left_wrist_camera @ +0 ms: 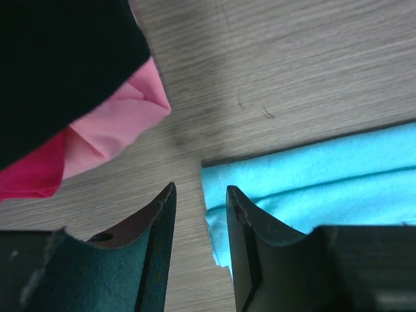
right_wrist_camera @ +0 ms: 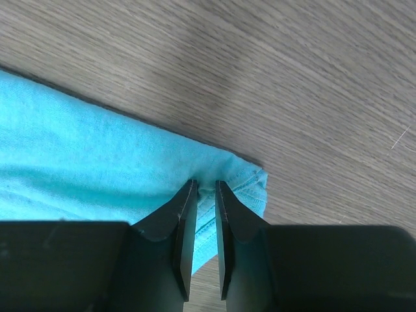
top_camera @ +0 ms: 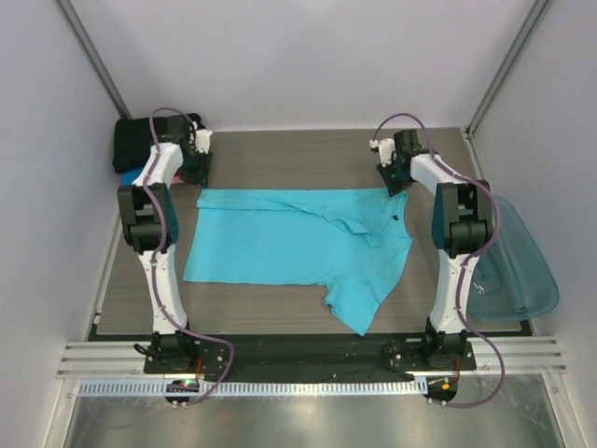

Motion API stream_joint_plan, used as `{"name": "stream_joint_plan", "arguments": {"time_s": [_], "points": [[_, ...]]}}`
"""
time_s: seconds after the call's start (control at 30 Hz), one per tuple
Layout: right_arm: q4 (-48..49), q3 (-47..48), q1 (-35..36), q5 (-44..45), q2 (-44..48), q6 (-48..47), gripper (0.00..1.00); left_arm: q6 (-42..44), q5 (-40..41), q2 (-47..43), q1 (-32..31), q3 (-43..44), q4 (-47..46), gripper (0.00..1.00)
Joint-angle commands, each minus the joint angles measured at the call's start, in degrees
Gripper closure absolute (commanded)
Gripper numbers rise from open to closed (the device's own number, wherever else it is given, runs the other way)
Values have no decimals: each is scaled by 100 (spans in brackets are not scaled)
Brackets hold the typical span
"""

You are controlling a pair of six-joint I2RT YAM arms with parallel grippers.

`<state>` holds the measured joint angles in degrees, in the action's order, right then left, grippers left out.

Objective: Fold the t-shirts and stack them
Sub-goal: Fold the tshirt

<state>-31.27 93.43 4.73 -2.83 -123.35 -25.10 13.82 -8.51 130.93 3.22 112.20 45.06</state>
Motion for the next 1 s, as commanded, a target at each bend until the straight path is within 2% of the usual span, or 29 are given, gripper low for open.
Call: {"name": "stream_joint_plan", "arguments": {"time_s": [0.0,0.37,0.47,0.57,0.63,0.67,0.97], "points": [[51,35,28,46,83,58,75,-46,95,125,-15,223,3,62],[50,79,28,133,285,58,75,-64,-45,459,-15,170,38,69],[59,123,10,239,338,67,75,-82,-98,547,-23,170,38,77],[138,176,-112,572,320,145,72,-82,-168,591,-15,170,47,87],[147,202,-261,704,277,181,69,-90,-221,600,-24,170,47,98],[147,246,-297,748,250,181,68,-99,-238,609,-32,153,38,100],[173,439,-403,679,109,172,64,-38,-239,547,-58,30,29,100]]}}
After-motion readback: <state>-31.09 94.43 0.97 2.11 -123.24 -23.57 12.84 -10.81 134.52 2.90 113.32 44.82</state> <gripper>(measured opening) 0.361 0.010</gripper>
